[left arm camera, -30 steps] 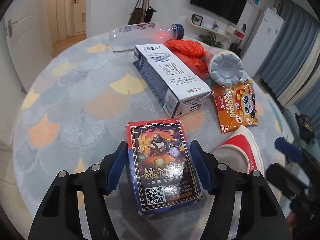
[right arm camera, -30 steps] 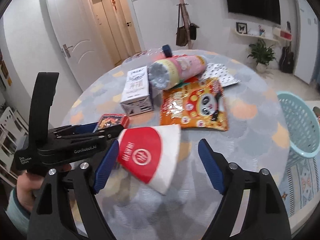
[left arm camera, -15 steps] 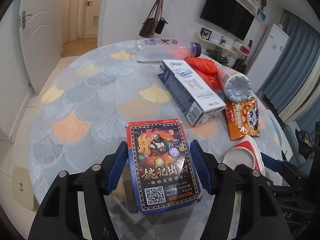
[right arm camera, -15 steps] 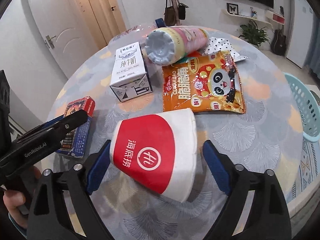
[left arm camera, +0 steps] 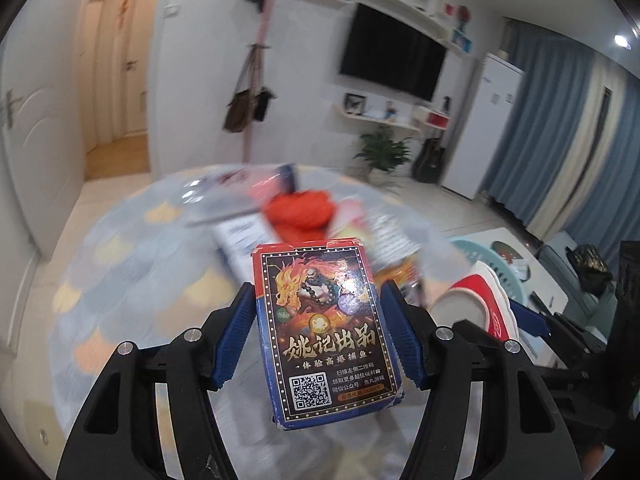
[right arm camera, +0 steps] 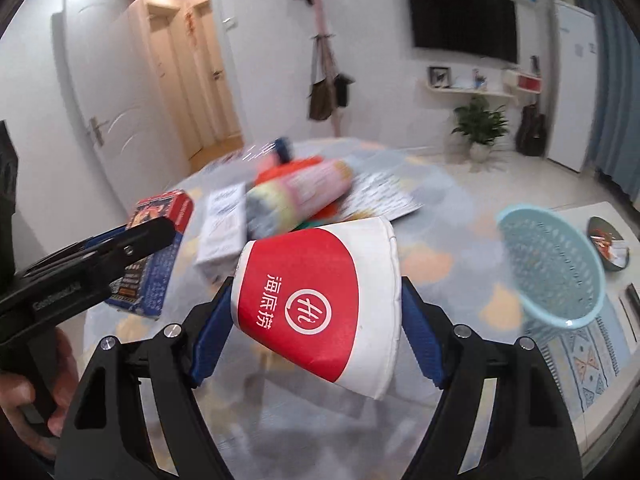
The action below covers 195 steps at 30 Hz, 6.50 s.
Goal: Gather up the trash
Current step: 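Carry both items over the basket and open both tools to drop them, then reach the left tool to the white carton while the right tool reaches the pink bottle, then grasp the white carton with the left tool while the right tool grasps the pink bottle, then carry both items over the basket and open both tools to drop them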
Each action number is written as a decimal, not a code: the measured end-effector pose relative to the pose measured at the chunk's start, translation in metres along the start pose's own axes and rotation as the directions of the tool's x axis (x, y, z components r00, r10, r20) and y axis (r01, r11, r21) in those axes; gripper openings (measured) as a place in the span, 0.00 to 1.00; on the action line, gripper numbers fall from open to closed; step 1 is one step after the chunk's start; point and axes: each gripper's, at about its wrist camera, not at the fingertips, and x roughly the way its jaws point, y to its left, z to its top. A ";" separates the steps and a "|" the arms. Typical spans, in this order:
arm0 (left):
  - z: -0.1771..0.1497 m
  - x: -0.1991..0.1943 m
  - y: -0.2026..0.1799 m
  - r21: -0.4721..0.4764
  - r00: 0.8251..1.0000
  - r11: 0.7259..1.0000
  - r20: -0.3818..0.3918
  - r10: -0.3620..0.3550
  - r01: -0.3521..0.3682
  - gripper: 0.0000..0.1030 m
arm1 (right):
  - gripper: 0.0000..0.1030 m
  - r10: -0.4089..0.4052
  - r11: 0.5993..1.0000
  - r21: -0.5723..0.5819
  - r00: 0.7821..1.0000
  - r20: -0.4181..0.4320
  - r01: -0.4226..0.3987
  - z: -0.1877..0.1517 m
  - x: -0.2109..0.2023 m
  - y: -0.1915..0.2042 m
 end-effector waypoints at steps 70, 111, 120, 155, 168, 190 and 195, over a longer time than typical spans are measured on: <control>0.073 0.046 -0.002 -0.136 0.987 0.988 0.131 0.093 -0.075 0.73 | 0.74 -0.152 0.986 0.079 0.984 0.096 0.145 0.111 0.032 -0.065; 0.021 0.117 0.088 -0.072 0.937 0.972 -0.292 0.194 -0.224 0.56 | 0.60 0.156 0.974 0.212 0.918 -0.365 -0.082 0.094 0.190 0.022; 0.015 0.107 0.088 -0.094 0.956 0.978 -0.248 0.156 -0.184 0.51 | 0.57 0.241 0.940 0.320 0.890 -0.388 -0.115 0.087 0.197 0.013; 0.029 0.050 0.051 -0.084 0.997 0.995 -0.059 0.048 -0.053 0.50 | 0.45 0.093 0.993 -0.023 0.904 -0.417 -0.112 0.051 0.141 0.015; 0.066 0.062 -0.002 0.001 0.999 0.999 -0.016 -0.039 0.039 0.50 | 0.44 0.131 0.990 0.072 0.971 -0.198 -0.119 0.087 0.072 -0.052; 0.094 0.220 -0.201 0.147 0.908 0.929 -0.308 -0.283 0.339 0.50 | 0.44 -0.320 0.866 0.357 0.937 -0.143 0.350 0.076 0.050 -0.279; 0.079 0.244 -0.229 0.177 0.883 0.911 -0.369 -0.289 0.372 0.51 | 0.44 -0.334 0.830 0.394 0.918 -0.215 0.395 0.059 0.072 -0.308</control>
